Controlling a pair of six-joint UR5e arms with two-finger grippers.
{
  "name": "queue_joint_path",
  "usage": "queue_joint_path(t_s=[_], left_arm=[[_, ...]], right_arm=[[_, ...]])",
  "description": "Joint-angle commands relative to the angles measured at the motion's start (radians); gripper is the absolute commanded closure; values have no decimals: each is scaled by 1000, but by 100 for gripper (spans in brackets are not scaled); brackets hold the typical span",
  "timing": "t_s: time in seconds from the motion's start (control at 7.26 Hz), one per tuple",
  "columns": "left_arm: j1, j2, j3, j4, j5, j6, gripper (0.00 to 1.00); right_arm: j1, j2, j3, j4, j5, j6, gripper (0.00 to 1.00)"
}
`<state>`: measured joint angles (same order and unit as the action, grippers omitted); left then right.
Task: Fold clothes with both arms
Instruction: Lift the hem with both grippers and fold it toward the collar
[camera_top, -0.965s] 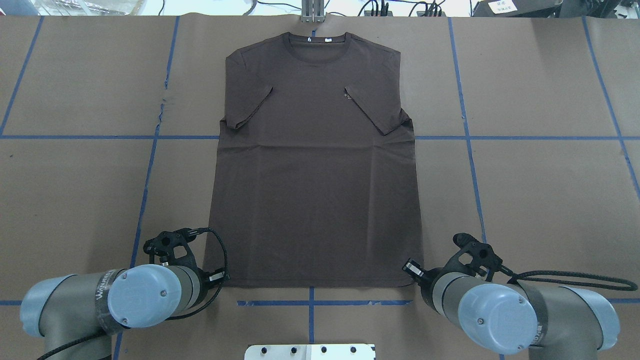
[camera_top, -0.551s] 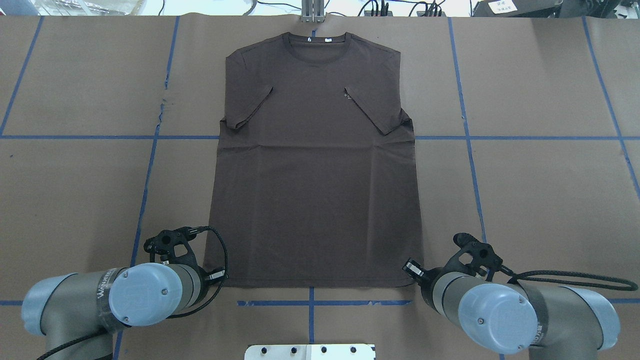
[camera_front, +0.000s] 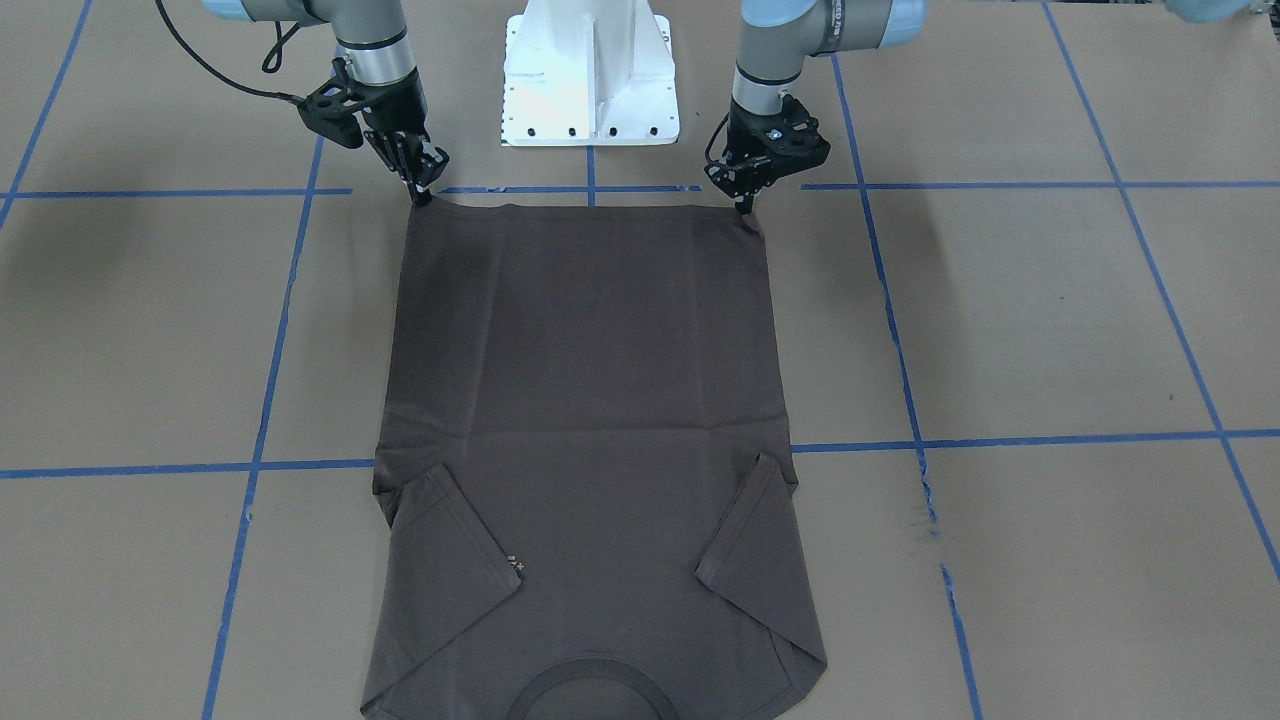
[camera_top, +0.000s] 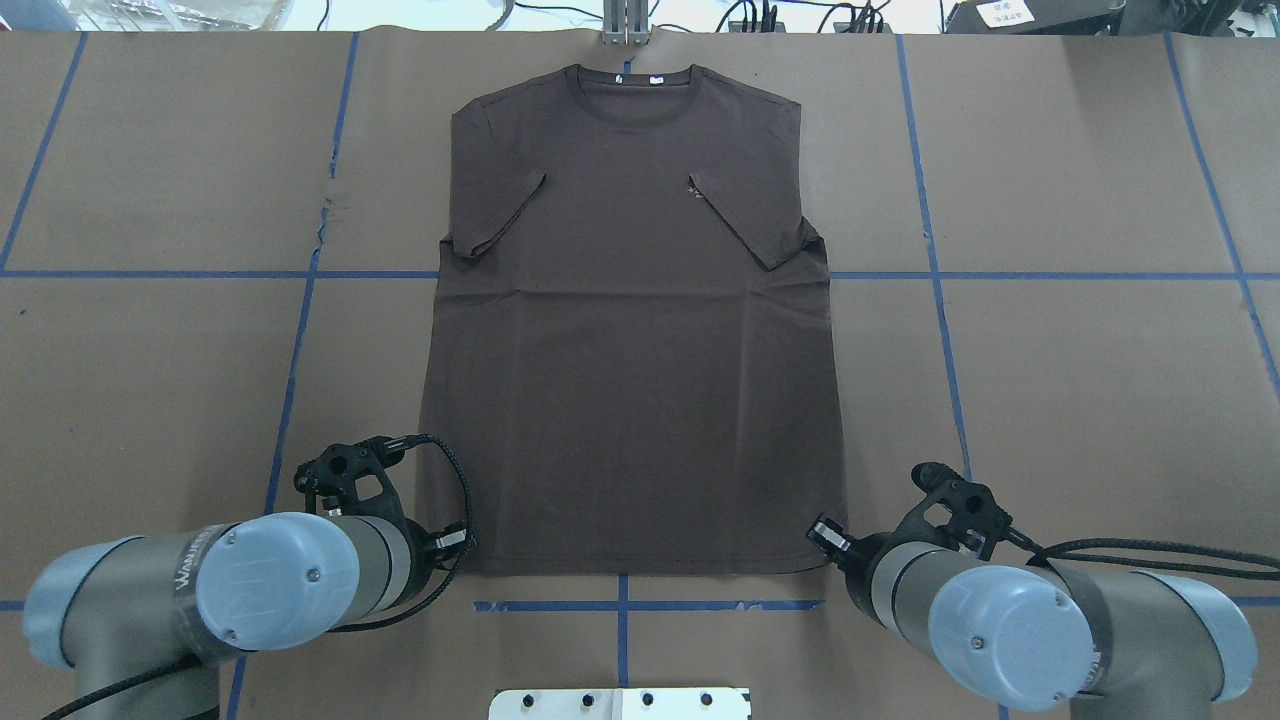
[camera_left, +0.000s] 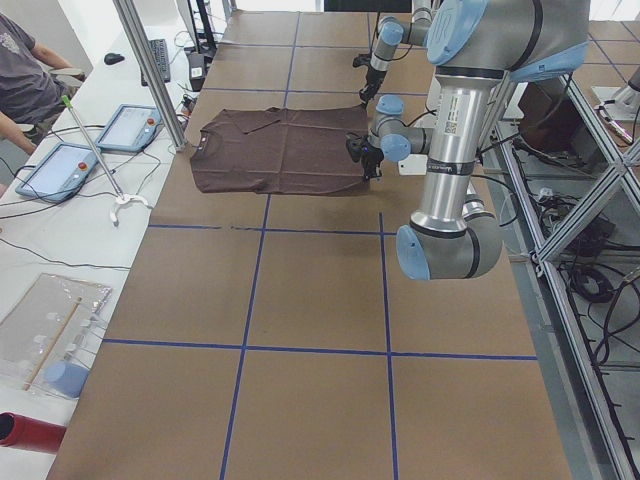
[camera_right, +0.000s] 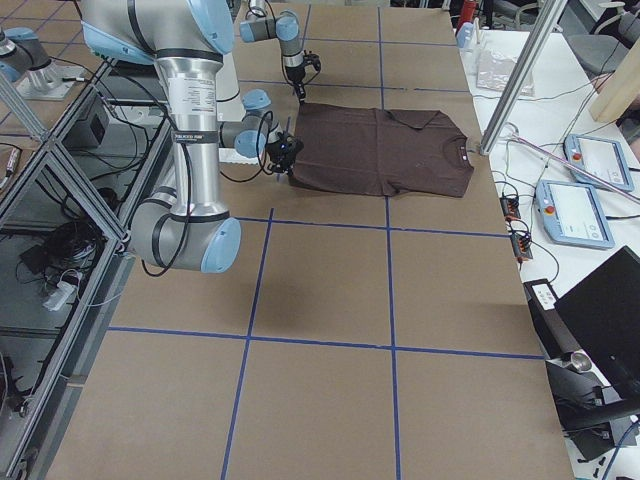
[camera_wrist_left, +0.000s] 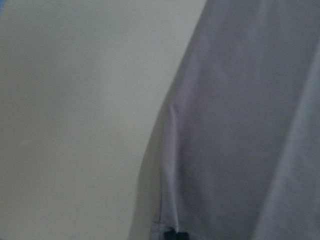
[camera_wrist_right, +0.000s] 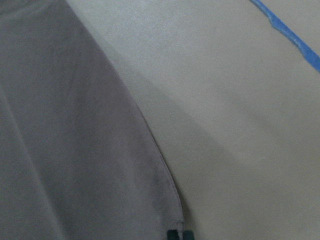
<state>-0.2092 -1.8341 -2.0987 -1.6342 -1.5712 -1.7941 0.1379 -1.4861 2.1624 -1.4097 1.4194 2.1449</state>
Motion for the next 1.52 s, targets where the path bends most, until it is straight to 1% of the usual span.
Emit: queue_joint_path(t_s=[0.0, 0.14, 0.28, 0.41, 0.55, 0.69, 0.83, 0.96, 1.1, 1.24, 1.38], left_arm=[[31, 15, -159, 109, -39, -84, 100], [80, 25, -208, 129, -41, -128, 100], [111, 38, -254, 151, -41, -196, 100], [116, 42, -292, 168, -43, -255, 100], [102, 35, -281, 168, -41, -248, 100], [30, 1, -227, 165, -32, -193, 100], [-116, -107, -143, 165, -36, -68, 100], [-227, -170, -32, 154, -36, 14, 100], [-328, -212, 93, 61, -36, 106, 100], [-414, -218, 211, -67, -38, 145, 100], [-482, -258, 327, -160, -38, 169, 100]], right_arm=[[-62, -102, 132, 2, 4, 0, 100], [-113, -159, 202, 2, 3, 3, 100], [-153, -172, 239, 2, 0, 6, 100], [-153, -172, 275, 2, -2, 6, 100], [-82, -157, 287, 2, 0, -8, 100], [5, -129, 262, 2, 9, -78, 100], [120, -15, 173, -2, 18, -193, 100], [219, 63, 77, -11, 53, -242, 100], [302, 169, -34, -24, 61, -351, 100], [383, 256, -185, -20, 65, -419, 100], [470, 350, -332, -17, 82, -481, 100]])
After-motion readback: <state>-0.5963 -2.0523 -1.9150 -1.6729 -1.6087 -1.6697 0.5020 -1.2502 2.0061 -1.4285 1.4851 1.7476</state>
